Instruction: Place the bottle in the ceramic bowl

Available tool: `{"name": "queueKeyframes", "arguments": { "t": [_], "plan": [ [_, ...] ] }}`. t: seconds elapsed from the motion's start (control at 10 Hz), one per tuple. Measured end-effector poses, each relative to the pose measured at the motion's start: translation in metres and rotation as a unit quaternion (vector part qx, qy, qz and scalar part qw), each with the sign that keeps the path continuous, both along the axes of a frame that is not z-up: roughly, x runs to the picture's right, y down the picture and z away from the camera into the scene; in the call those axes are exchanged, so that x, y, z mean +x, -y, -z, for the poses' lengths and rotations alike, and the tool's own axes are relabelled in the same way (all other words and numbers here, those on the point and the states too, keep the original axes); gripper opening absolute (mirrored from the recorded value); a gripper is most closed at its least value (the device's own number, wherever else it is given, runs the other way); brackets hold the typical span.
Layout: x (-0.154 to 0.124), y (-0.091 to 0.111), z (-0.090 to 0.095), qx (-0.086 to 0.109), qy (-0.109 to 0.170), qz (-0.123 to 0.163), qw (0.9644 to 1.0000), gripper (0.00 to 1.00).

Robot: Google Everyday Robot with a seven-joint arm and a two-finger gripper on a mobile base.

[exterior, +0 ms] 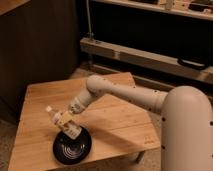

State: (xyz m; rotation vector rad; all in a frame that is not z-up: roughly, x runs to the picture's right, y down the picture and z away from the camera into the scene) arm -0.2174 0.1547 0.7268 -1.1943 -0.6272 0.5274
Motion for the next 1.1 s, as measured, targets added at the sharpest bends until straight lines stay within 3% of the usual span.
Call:
{"name": "queueKeyframes", "arguments": {
  "t": [0.2, 0.4, 0.6, 0.8, 1.1],
  "plan": [
    [0.010, -0.015, 0.007, 0.020, 0.004, 0.047, 0.9987, 0.07],
    [0.026, -0.026, 0.013, 0.033, 0.015, 0.071, 0.9968, 0.26],
    [0.049, -0.043, 0.010, 0.021, 0.013, 0.079, 0.9966, 0.46],
    [0.055, -0.050, 0.006, 0.007, 0.009, 0.080, 0.9967, 0.62],
    [0.054, -0.051, 0.006, 0.006, 0.009, 0.081, 0.9967, 0.62]
  ]
}}
